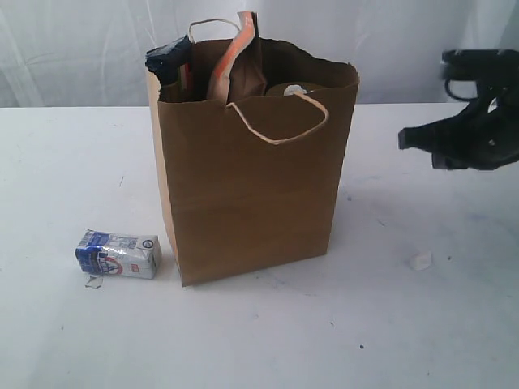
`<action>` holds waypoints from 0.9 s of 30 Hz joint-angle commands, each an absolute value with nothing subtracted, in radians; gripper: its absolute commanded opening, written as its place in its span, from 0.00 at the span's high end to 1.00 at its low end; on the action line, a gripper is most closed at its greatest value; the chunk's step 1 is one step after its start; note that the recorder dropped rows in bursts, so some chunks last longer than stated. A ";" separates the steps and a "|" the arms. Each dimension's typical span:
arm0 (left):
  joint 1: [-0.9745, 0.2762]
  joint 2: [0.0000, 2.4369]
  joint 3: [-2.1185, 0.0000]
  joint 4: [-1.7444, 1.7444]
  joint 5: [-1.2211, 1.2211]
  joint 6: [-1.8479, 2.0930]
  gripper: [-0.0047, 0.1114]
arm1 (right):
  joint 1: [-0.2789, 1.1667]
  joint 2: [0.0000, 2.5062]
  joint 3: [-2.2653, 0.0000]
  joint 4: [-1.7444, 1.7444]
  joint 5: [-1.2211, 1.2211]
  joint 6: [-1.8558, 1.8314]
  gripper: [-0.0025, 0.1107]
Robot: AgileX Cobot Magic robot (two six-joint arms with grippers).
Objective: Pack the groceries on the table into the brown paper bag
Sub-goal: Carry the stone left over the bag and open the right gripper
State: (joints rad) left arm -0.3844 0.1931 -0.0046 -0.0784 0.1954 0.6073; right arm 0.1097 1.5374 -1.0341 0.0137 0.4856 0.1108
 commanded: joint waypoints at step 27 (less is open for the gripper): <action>-0.382 0.186 0.000 -0.081 0.194 0.602 0.96 | 0.442 1.322 -1.233 0.049 0.388 0.049 0.98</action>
